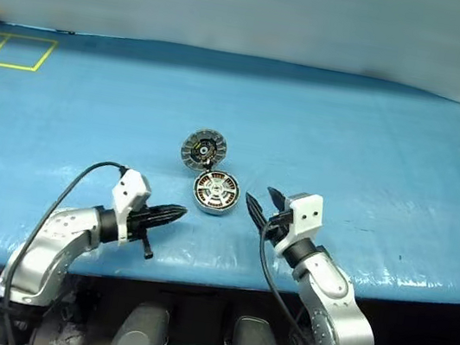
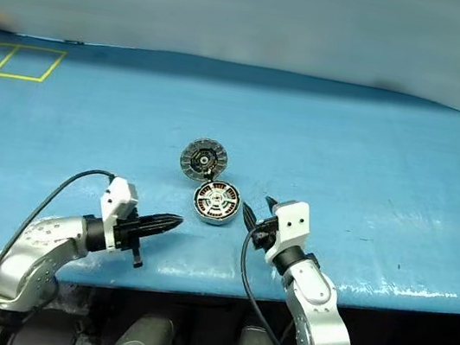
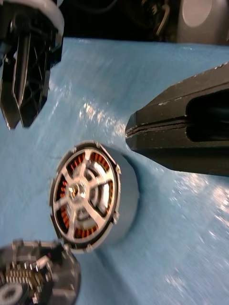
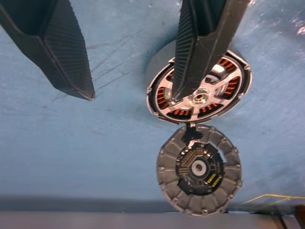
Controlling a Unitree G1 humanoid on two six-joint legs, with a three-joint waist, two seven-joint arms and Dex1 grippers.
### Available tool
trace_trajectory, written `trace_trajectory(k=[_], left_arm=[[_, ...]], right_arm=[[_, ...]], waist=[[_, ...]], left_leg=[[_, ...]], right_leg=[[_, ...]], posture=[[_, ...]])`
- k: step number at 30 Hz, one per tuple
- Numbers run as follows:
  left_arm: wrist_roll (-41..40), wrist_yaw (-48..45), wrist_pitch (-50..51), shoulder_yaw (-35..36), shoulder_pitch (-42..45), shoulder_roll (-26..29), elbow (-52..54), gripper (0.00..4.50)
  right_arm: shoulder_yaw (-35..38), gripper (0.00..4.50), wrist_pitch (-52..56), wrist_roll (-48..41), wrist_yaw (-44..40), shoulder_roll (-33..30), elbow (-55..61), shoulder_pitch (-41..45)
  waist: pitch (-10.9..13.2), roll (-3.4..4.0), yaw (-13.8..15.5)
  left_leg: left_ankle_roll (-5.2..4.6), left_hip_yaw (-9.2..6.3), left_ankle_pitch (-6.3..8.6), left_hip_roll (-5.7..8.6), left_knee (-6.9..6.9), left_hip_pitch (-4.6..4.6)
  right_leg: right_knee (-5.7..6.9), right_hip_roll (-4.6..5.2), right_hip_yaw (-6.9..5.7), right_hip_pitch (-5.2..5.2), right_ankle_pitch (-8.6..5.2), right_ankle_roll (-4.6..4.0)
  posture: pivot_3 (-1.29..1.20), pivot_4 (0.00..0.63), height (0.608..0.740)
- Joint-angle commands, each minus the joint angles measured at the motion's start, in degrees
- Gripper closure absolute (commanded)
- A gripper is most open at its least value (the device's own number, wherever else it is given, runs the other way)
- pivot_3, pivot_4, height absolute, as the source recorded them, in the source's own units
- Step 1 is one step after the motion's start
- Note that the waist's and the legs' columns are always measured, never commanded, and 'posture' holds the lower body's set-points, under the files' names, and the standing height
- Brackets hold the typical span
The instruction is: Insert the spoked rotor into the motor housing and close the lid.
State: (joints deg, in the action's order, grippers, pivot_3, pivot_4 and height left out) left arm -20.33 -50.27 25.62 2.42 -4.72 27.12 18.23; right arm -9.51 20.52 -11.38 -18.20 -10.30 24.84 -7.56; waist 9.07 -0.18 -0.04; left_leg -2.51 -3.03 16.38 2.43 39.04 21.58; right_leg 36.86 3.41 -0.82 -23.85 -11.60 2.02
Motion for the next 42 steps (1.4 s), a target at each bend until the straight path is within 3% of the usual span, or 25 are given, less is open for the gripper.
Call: trace_trajectory(k=[1,10,13,17,20,32,37,42], left_arm=[[2.3,3.4,-8.4,3.8,0.8,-0.5,-7.2,4.50],[9.2,8.3,-30.6,5.6,26.1,-0.3,-46.0,4.50],[9.3,7.0,-32.3,5.2,35.4,-1.7,-57.3,4.50],[11.0,1.8,-35.0,2.5,45.7,-4.3,-70.0,4.50],[10.7,-5.1,-33.9,1.4,51.3,-6.3,-76.7,4.50],[8.6,-28.3,-19.0,0.5,61.1,-9.6,-81.6,4.50],[9.4,-37.2,-13.3,-3.4,59.1,-9.5,-75.6,4.50],[10.3,-37.6,-11.8,-6.2,54.3,-9.5,-69.5,4.50]], right_arm=[[-1.8,2.61,-1.6,-0.8,-2.0,-0.3,2.1,-1.7],[-2.5,2.61,-5.7,-0.4,-3.0,-0.7,-0.2,-6.8],[-2.1,3.19,-5.9,-1.4,-2.9,-0.2,0.1,-8.3],[-2.6,4.47,-6.7,-0.2,-2.1,0.0,0.9,-10.3],[-2.8,4.47,-7.1,0.3,-1.0,0.4,1.7,-11.3],[-2.9,4.47,-7.2,2.5,2.0,1.1,2.8,-13.3],[-2.5,4.47,-6.9,2.8,2.4,1.1,1.9,-12.2],[-2.6,4.47,-6.7,2.9,2.4,1.4,1.1,-10.8]], waist=[[0.0,0.01,0.2],[-0.1,-0.17,0.9],[-0.1,-0.20,0.7],[-0.1,-0.23,0.7],[-0.1,-0.25,0.5],[0.0,-0.29,-1.1],[0.0,-0.30,-1.1],[0.0,-0.29,-1.1]], left_leg=[[0.00,0.01,0.00,0.01,0.01,-0.01],[-0.03,0.03,-0.14,0.11,0.11,-0.09],[-0.06,0.05,-0.12,0.23,0.10,-0.06],[-0.06,0.06,-0.12,0.29,0.09,-0.01],[0.00,0.10,-0.15,0.31,0.07,0.01],[-0.27,0.14,0.00,0.27,0.09,0.06],[-0.30,0.14,0.02,0.28,0.10,0.07],[-0.30,0.15,0.02,0.25,0.09,0.06]], right_leg=[[0.01,0.01,0.00,0.01,-0.01,-0.01],[0.00,-0.30,-0.23,0.11,0.29,0.52],[-0.03,-0.27,-0.16,0.12,0.45,0.46],[-0.07,-0.23,-0.15,0.09,0.45,0.49],[-0.09,-0.21,-0.14,0.08,0.44,0.53],[-0.05,-0.24,-0.10,0.03,0.34,0.65],[-0.06,-0.24,-0.07,0.05,0.34,0.66],[-0.05,-0.24,0.02,0.01,0.36,0.59]], posture=[[0.00,0.150,0.740],[0.00,0.150,0.740],[0.00,0.150,0.740],[0.00,0.150,0.740],[0.00,0.150,0.740],[0.00,0.150,0.740],[0.00,0.150,0.740],[0.00,0.150,0.740]])
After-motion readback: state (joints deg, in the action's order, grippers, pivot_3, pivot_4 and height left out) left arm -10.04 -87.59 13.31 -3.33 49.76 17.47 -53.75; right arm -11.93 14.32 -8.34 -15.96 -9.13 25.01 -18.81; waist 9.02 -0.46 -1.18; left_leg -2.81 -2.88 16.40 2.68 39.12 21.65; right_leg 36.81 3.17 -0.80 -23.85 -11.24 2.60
